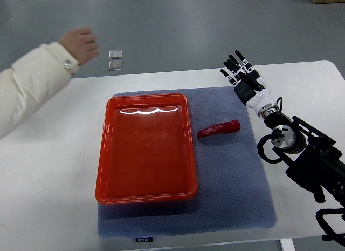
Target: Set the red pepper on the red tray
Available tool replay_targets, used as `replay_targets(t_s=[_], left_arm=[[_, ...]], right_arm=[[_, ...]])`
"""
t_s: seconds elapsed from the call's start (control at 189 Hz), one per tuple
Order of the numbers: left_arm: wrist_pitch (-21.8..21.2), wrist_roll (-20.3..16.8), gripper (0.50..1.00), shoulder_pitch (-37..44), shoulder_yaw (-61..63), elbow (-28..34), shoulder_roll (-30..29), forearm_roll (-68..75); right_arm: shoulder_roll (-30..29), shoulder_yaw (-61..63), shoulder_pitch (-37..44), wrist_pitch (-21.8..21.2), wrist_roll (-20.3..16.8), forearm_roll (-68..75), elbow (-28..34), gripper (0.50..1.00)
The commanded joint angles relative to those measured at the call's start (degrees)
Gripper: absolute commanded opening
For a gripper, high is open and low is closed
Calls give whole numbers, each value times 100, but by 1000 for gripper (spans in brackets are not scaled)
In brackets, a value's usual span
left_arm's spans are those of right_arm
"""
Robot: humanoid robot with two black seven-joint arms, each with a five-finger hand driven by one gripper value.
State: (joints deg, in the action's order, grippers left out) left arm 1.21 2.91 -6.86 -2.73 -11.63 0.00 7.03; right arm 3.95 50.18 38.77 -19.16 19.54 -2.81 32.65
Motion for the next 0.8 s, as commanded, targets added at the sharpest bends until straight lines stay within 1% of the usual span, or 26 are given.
replay_targets(t_s=[0.0, 0.26, 0.482, 0.535, 0.636, 0.694, 0.795], left_arm=[[3, -1, 1000, 0, 9, -6, 0, 1], [-6, -1, 1000, 0, -9, 29, 0, 1], [-6, -1, 1000, 0, 0, 29, 0, 1], [-6, -1, 1000, 0, -9, 38, 0, 1], [-6, -1, 1000, 0, -9, 38, 0, 1], [-6, -1, 1000, 0, -9, 38, 0, 1], [-6, -1, 1000, 0, 0, 29, 0, 1]], right_arm=[[0, 0, -1, 0, -3, 0, -4, 921], [9, -9, -1, -9, -3, 0, 13, 921], [71, -193, 104, -360, -21, -308, 40, 921], [194, -448, 227, -492, -38, -809, 40, 921], [633, -1072, 561, -729, -38, -2013, 145, 919], [993, -1616, 824, -852, -38, -2899, 338, 919], [1494, -2521, 1325, -896, -38, -4007, 655, 919]])
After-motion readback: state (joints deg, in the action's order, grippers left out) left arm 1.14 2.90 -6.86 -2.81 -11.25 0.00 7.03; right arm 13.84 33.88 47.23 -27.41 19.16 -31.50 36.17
